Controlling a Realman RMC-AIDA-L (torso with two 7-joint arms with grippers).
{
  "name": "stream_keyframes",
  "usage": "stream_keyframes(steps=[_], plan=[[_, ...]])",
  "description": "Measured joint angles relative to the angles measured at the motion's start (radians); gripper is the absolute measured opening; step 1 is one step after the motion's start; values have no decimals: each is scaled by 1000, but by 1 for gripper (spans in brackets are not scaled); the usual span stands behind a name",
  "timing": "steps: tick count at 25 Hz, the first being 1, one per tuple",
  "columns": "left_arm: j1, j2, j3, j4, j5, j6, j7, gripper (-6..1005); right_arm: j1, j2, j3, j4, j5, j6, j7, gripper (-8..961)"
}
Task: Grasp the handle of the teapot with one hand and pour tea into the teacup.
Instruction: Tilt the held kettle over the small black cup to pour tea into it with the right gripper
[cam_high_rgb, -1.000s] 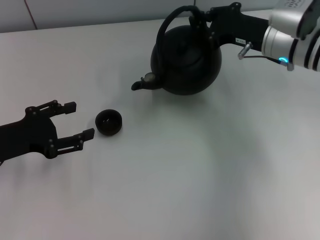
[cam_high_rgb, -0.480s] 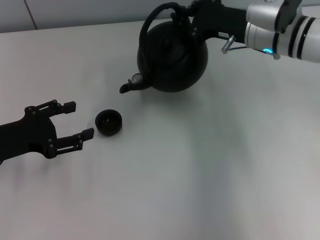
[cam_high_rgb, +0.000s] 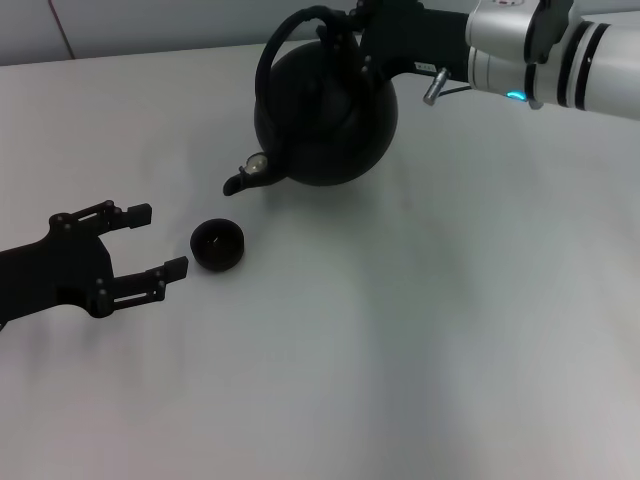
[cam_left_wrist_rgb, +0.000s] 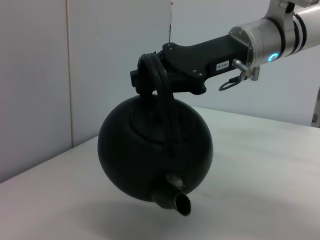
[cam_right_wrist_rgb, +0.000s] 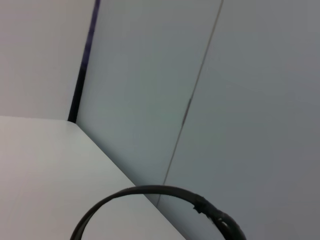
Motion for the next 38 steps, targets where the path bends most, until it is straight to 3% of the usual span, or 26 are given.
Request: stream_keyframes(steps=[38], plan=[[-5, -2, 0, 0, 0, 0, 3, 810, 5, 0, -107, -96, -80, 50, -3, 104]])
